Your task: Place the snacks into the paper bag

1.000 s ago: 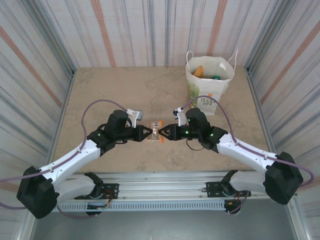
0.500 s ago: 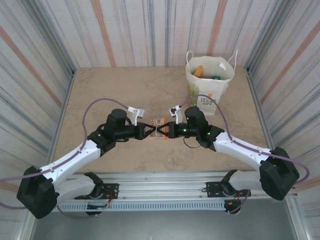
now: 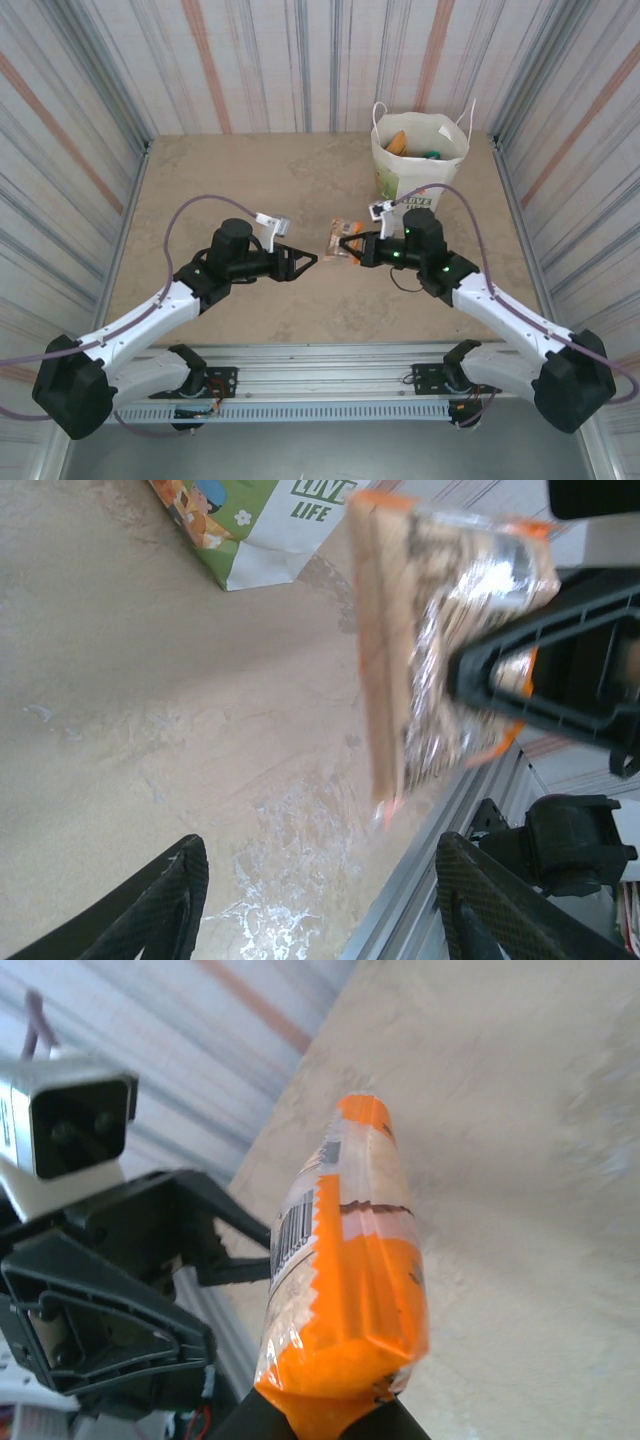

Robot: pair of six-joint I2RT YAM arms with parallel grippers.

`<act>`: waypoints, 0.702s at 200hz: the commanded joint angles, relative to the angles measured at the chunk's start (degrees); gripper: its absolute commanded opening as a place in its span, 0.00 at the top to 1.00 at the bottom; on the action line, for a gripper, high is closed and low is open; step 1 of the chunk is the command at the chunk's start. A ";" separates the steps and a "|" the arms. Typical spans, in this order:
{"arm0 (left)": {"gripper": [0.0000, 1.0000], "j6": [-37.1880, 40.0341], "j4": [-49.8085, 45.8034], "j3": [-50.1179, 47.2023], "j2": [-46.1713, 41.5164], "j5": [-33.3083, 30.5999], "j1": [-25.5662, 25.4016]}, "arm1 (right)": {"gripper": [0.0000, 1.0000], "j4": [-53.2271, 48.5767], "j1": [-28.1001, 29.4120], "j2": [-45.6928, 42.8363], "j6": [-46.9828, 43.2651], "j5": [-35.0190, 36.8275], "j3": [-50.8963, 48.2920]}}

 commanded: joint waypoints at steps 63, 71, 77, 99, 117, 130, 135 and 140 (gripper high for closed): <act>0.33 10.34 -5.73 11.88 6.89 -6.95 -0.21 | 0.95 -26.45 -23.14 2.57 -12.67 -4.97 24.02; 0.33 11.06 -6.25 13.37 8.37 -6.81 -0.21 | 0.95 -27.47 -25.19 4.10 -13.25 -5.04 26.37; 0.33 11.53 -6.61 14.45 9.56 -6.77 -0.21 | 0.95 -28.09 -26.60 5.48 -13.52 -5.20 28.13; 0.33 13.44 -7.49 18.18 13.32 -6.03 -0.21 | 0.95 -29.53 -31.60 11.06 -13.51 -7.15 34.46; 0.33 14.93 -8.27 21.24 16.17 -4.95 -0.22 | 0.94 -31.97 -34.00 17.34 -13.49 -9.50 41.08; 0.33 16.05 -9.00 23.62 18.28 -4.31 -0.22 | 0.94 -34.24 -34.95 22.20 -13.47 -11.15 46.55; 0.33 16.39 -9.30 24.54 19.04 -4.21 -0.21 | 0.94 -34.99 -35.04 23.88 -13.39 -11.44 48.40; 0.33 16.75 -9.68 25.36 19.80 -4.05 -0.21 | 0.94 -35.64 -35.13 25.64 -13.33 -11.68 50.33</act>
